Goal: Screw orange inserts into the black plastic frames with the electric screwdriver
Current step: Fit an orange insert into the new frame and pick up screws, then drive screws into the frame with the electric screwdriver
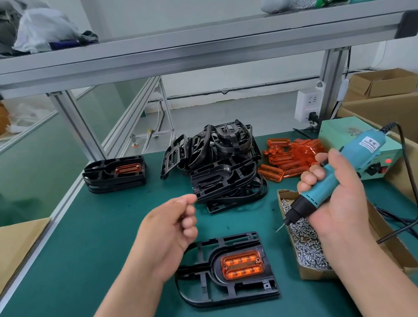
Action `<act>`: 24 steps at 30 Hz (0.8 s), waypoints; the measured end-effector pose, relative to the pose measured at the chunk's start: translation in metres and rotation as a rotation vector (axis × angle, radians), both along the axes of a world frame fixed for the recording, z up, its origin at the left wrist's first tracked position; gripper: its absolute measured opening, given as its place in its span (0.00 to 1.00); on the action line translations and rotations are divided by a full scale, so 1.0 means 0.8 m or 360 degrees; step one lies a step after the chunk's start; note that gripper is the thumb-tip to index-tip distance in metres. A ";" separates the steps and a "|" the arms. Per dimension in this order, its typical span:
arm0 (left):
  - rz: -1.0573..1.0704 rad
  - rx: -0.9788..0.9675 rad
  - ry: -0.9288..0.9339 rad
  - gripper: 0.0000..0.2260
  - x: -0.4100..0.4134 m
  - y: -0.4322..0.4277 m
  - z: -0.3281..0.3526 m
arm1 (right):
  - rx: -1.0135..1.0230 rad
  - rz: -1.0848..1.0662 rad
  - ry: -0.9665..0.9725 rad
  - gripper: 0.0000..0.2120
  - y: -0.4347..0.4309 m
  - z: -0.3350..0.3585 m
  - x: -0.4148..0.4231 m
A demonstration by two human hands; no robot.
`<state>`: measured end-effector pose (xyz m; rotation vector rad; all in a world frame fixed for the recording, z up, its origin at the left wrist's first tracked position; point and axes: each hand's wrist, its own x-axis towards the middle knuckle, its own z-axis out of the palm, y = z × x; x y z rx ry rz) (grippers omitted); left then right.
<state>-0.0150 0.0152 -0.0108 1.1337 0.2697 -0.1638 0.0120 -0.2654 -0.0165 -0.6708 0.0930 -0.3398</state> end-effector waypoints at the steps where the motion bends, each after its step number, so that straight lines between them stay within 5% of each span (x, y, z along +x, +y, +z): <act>1: 0.0101 -0.0308 0.0134 0.10 0.005 0.005 0.000 | -0.0003 0.0002 0.0000 0.08 0.000 0.001 0.000; 4: 0.0389 -0.0978 0.0363 0.14 0.012 0.020 0.000 | -0.0004 0.0005 0.0002 0.08 0.001 0.002 -0.001; 7: 0.0480 -0.1185 0.0326 0.13 0.012 0.022 0.001 | -0.0005 0.0005 0.0012 0.08 0.001 0.001 -0.002; 18: -0.0087 -0.0290 -0.0109 0.05 -0.006 -0.009 0.008 | -0.0005 -0.0009 0.0004 0.09 0.002 0.002 0.000; 24: -0.0487 -0.0006 -0.0129 0.09 -0.025 -0.027 0.007 | 0.0009 0.0011 -0.0011 0.09 0.005 0.003 -0.002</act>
